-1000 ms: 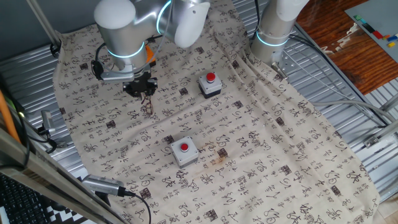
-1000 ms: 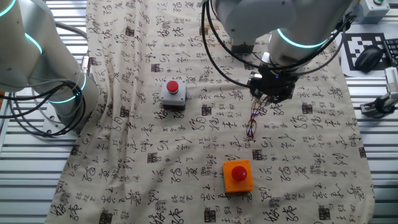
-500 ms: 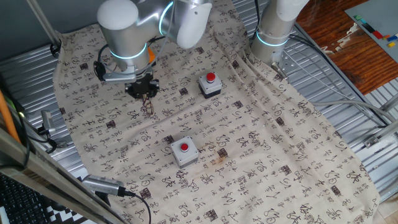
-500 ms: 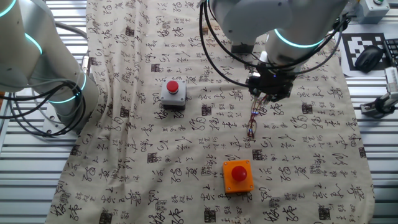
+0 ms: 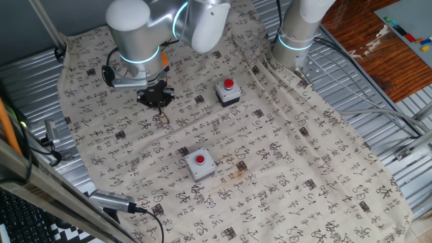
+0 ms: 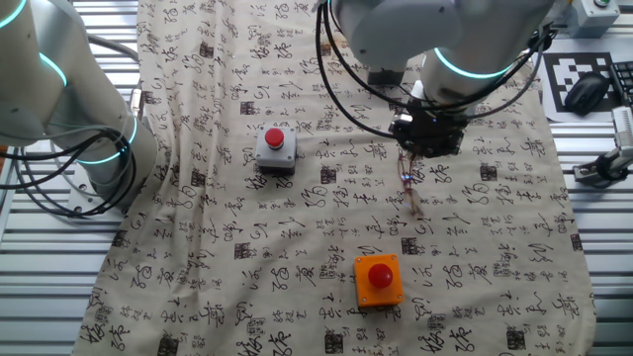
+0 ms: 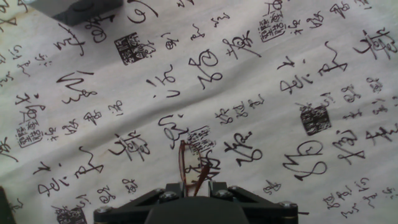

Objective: Unfold the leg of the glasses (with one hand)

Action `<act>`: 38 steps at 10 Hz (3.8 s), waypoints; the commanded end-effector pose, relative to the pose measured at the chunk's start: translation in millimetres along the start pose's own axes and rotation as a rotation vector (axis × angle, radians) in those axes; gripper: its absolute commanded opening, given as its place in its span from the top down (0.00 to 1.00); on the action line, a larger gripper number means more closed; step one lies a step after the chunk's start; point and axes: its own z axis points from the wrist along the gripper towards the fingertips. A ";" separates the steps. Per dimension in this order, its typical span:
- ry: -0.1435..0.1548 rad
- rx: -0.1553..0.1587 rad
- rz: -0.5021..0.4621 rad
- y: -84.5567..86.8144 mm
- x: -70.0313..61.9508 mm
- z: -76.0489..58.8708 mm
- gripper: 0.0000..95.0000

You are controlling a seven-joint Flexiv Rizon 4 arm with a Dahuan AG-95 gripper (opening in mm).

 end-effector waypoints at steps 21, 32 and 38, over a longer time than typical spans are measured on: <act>-0.038 -0.029 0.091 18.5 -30.1 -14.7 1.00; -0.042 -0.032 0.095 20.7 -29.4 -22.2 1.00; -0.044 -0.034 0.097 22.3 -29.3 -25.9 1.00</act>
